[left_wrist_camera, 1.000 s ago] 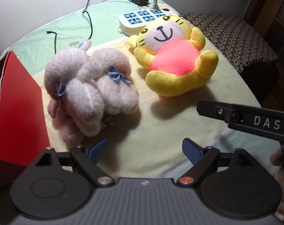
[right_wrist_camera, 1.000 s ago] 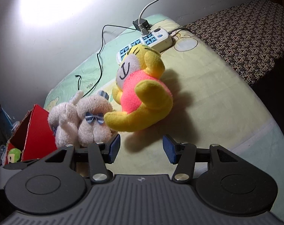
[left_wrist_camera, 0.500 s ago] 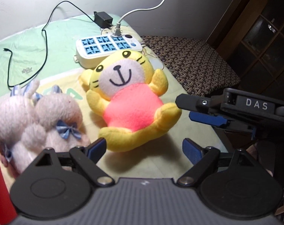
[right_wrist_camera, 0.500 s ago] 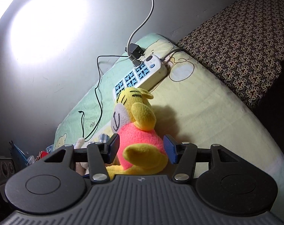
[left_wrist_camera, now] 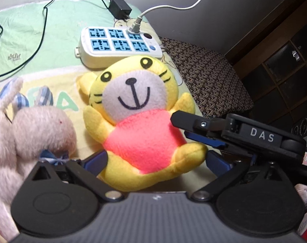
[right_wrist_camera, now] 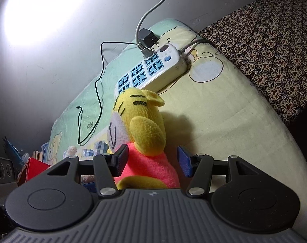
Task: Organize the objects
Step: 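Close the right gripper on the tiger plush and lift it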
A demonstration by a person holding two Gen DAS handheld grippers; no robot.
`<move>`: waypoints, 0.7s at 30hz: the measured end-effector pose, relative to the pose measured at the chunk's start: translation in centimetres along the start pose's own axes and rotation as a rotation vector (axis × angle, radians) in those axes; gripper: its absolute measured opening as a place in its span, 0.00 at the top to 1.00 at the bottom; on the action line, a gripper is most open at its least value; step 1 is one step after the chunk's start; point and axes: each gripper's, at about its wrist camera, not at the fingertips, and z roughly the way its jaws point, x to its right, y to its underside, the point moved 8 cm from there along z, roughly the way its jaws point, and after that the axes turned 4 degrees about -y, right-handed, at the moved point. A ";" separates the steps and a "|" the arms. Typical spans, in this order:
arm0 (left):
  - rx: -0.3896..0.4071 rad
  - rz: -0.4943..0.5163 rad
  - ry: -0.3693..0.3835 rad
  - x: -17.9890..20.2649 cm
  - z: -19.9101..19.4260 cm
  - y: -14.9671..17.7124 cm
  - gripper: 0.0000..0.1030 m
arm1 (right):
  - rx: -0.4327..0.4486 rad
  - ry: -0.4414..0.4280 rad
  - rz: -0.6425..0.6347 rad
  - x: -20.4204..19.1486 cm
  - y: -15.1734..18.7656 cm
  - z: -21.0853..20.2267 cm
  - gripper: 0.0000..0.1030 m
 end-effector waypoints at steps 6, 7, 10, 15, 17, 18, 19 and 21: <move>-0.001 0.026 -0.005 -0.2 0.5 -0.5 0.00 | -0.032 -0.036 -0.046 -0.9 -0.1 2.0 0.44; -0.010 0.025 0.003 -0.3 0.9 -0.5 0.00 | -0.038 -0.040 -0.046 -1.0 0.0 2.4 0.43; -0.032 0.001 0.020 -0.7 1.6 -0.4 0.00 | -0.048 -0.062 -0.019 -0.9 0.0 3.2 0.41; -0.023 0.021 0.035 -0.4 1.8 -0.6 0.00 | -0.044 -0.078 -0.008 -1.0 0.2 2.8 0.50; -0.022 0.029 0.047 -0.2 1.7 -0.4 0.01 | -0.041 -0.085 0.002 -0.9 0.2 2.4 0.52; -0.020 0.032 0.054 -0.1 1.7 -0.4 0.02 | -0.039 -0.089 0.012 -0.9 0.2 2.2 0.53; -0.020 0.036 0.062 0.1 1.6 -0.2 0.02 | -0.036 -0.093 0.022 -0.8 0.3 2.0 0.54; -0.020 0.047 0.069 0.4 1.4 0.0 0.03 | -0.033 -0.095 0.034 -0.8 0.5 1.4 0.54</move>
